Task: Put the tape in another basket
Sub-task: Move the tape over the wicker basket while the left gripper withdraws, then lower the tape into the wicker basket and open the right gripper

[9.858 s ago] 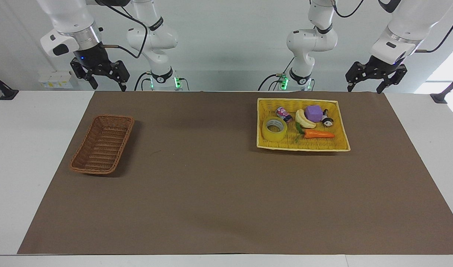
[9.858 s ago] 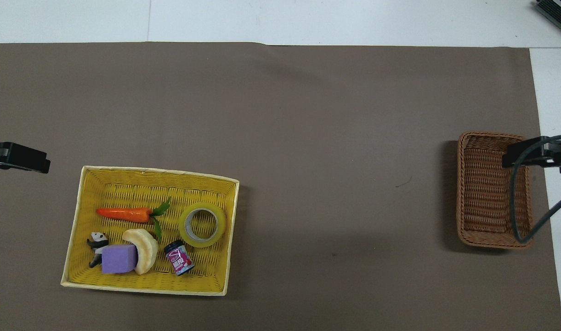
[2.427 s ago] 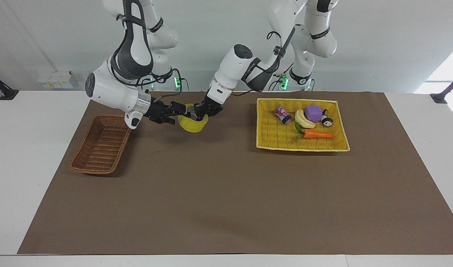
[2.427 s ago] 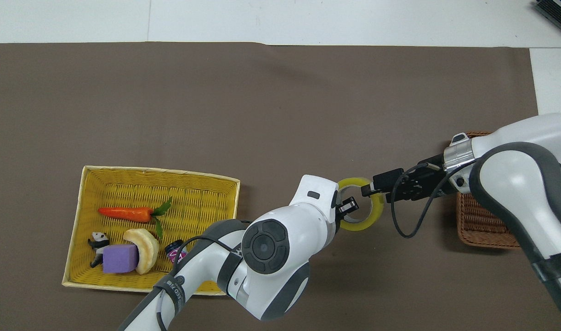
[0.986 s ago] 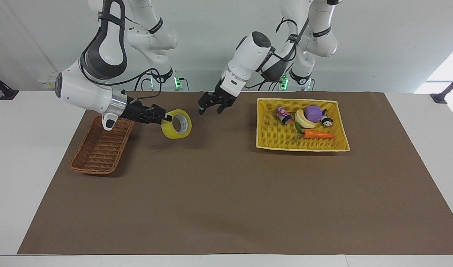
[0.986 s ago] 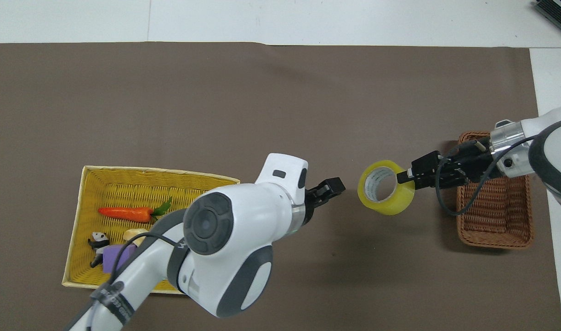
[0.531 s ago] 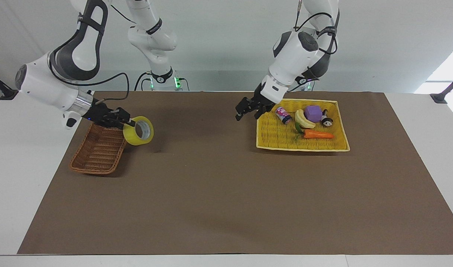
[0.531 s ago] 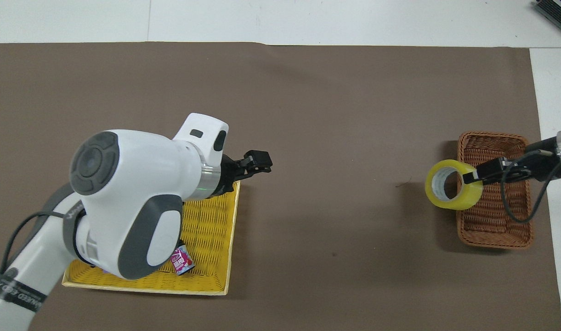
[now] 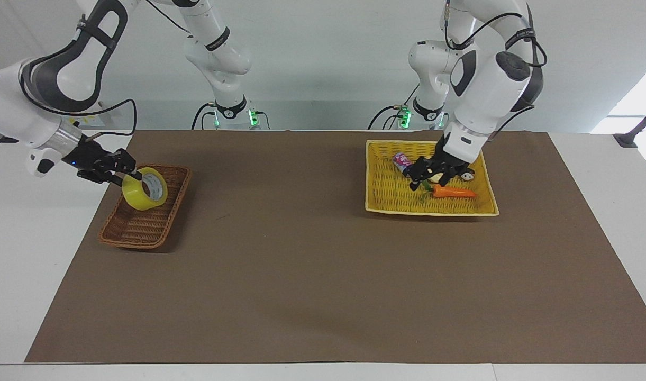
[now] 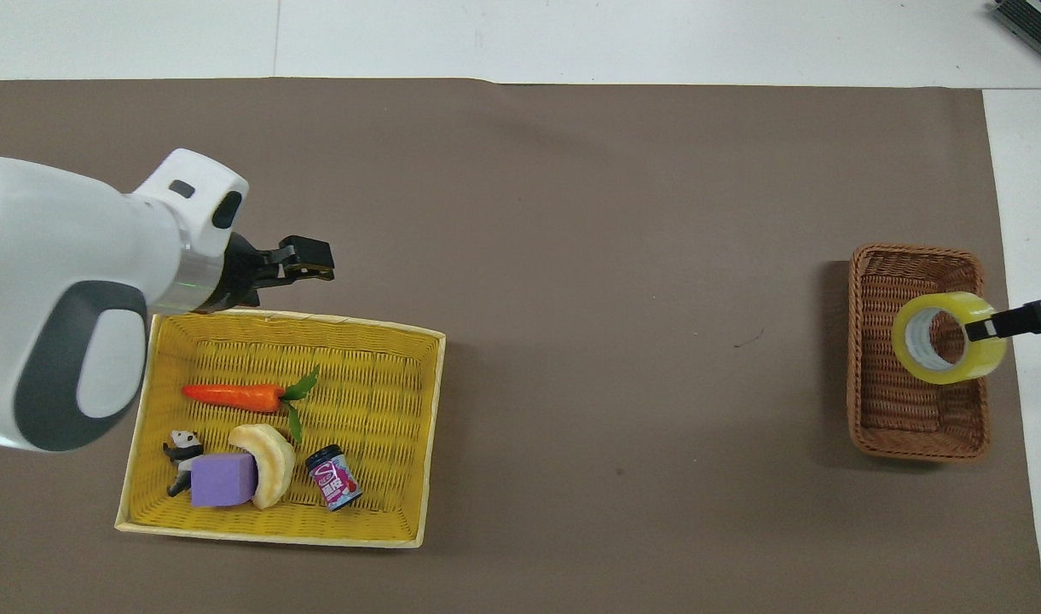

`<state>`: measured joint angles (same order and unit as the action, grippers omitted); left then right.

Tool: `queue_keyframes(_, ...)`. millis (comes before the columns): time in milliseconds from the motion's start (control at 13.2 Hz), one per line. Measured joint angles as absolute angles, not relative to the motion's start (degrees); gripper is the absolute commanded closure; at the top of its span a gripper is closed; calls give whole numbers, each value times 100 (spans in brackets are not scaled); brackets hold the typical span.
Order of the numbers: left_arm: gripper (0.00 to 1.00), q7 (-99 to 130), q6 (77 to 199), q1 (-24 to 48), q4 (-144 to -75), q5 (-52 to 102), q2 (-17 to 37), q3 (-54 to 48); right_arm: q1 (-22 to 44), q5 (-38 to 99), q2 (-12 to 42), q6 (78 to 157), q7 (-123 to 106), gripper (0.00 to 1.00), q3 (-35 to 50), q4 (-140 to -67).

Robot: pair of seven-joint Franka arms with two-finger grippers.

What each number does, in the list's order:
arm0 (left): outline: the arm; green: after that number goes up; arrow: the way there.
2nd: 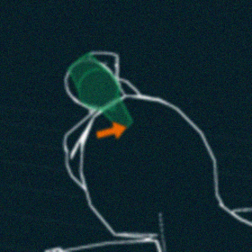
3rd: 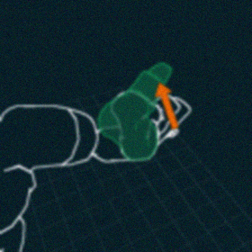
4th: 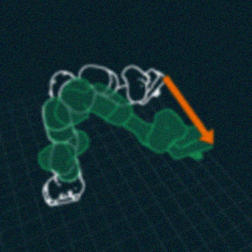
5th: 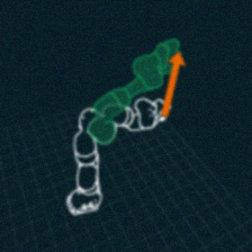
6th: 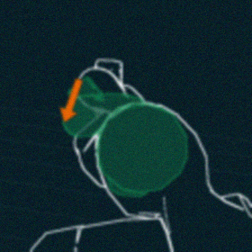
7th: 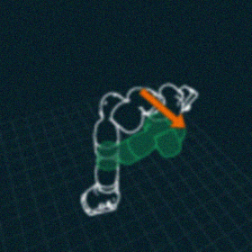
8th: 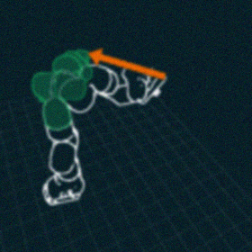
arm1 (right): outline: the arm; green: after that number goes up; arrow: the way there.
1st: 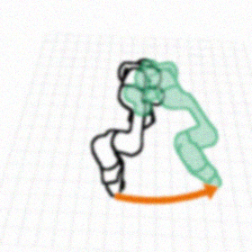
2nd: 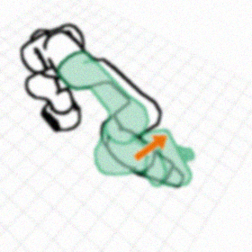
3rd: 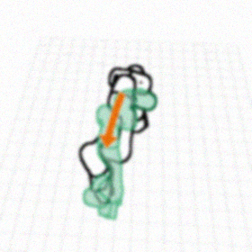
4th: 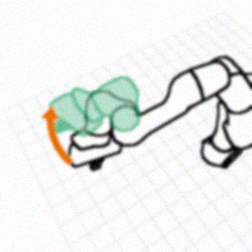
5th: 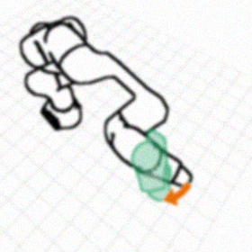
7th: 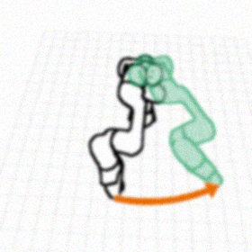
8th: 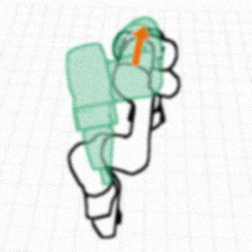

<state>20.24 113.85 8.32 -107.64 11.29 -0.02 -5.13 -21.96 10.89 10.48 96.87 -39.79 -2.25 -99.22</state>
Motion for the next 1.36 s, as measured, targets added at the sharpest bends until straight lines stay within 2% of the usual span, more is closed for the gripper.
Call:
queue_keyframes(303,0,868,10361,237,-10057,480,-30,-504,-2087,129,1129,10649,-4769,100,-187,-10182)
queue_keyframes(758,0,-114,8897,73,-9121,-153,-19,-515,-1696,-120,1127,10707,-4750,100,-169,-10325)
queue_keyframes(910,0,-215,8800,-21,-8970,-152,-7,-513,-1641,-120,1104,10707,-4654,99,-168,-10451)
queue_keyframes(986,0,-220,8807,-29,-8964,-152,0,-518,-1611,-120,1073,10707,-4604,75,-168,-10540)
queue_keyframes(1137,0,-220,8813,-29,-8964,-152,33,-528,-1575,-121,961,10707,-4428,12,-163,-10769)
queue_keyframes(1213,0,-220,8814,-30,-8964,-152,47,-528,-1549,-121,893,10707,-4299,0,-161,-10883)
queue_keyframes(1365,0,-220,8822,-31,-8964,-152,57,-529,-1432,-121,770,10699,-3929,0,-145,-11034)
